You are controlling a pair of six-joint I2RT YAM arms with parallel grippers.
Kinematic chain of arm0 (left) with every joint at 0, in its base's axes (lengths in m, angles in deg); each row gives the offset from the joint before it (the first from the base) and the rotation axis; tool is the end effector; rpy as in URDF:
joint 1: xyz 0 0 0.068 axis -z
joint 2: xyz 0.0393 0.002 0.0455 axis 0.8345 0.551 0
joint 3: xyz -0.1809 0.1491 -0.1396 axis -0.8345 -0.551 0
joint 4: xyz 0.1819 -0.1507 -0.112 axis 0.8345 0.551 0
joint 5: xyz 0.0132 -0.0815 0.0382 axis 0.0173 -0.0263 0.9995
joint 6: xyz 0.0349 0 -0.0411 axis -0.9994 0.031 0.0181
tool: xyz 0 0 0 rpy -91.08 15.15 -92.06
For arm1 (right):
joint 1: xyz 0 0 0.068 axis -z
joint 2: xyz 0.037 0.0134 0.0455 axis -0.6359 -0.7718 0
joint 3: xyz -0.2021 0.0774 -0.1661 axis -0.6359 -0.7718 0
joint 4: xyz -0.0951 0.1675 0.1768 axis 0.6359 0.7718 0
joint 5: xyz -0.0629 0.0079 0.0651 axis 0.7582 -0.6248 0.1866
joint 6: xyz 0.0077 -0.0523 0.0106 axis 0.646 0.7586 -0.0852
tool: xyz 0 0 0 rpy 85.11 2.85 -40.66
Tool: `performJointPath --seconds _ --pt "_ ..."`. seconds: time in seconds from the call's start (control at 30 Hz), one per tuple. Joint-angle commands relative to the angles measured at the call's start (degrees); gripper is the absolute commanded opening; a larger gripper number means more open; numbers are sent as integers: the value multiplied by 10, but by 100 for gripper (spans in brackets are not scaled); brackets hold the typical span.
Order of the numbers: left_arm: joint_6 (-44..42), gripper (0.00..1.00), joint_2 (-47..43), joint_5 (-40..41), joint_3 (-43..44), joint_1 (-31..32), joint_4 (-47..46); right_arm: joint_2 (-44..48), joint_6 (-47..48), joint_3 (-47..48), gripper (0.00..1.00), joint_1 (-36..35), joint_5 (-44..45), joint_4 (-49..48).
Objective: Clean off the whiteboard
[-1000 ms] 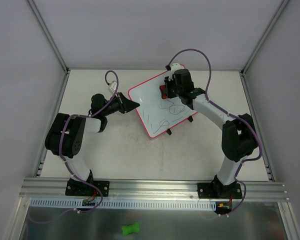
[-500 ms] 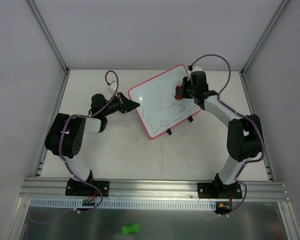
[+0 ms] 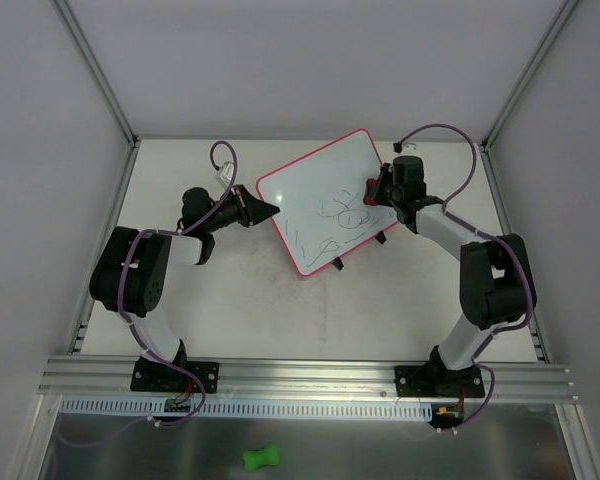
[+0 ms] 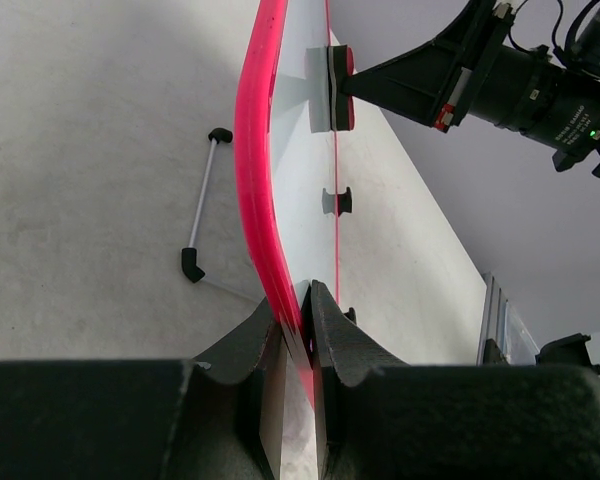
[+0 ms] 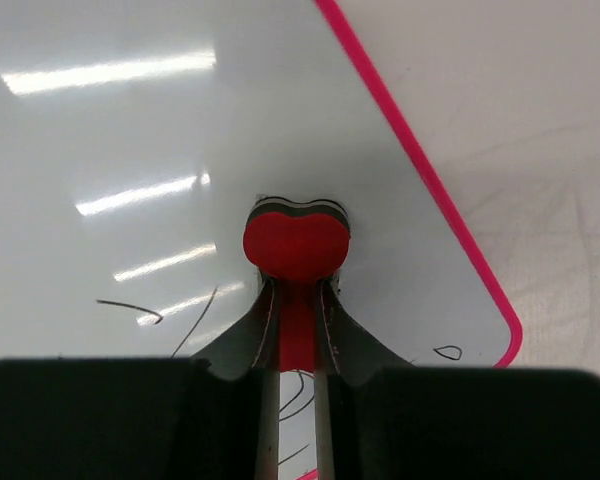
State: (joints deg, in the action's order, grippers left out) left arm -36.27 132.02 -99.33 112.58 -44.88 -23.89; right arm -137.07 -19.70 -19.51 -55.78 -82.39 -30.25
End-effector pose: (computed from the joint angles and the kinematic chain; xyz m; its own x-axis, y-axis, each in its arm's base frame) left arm 0.3293 -0.0936 0.1973 -0.4999 -0.3648 -0.7855 0.6649 0.4196 -0.6180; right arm 0.3760 0.1082 0.2369 -0.4374 -0.0183 -0.8991 -0.1955 0.9778 0.0752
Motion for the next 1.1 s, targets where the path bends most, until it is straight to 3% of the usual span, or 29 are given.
performJointPath --seconds 0.0,0.4,0.6,0.77,1.07 --pt "-64 0 -18 -17 2 6 -12 6 53 -11 0 -59 -47 -37" --pt "-64 0 -17 -17 3 6 -12 3 151 -6 0 -199 -82 -49" --pt "-64 0 -17 -17 4 8 -12 -18 171 -3 0 -255 -37 -32" --pt "-64 0 -19 -18 3 7 -12 -14 147 -22 0 -248 22 -34" --pt "-65 0 -19 -18 3 8 -12 38 14 -94 1 -149 99 -54"
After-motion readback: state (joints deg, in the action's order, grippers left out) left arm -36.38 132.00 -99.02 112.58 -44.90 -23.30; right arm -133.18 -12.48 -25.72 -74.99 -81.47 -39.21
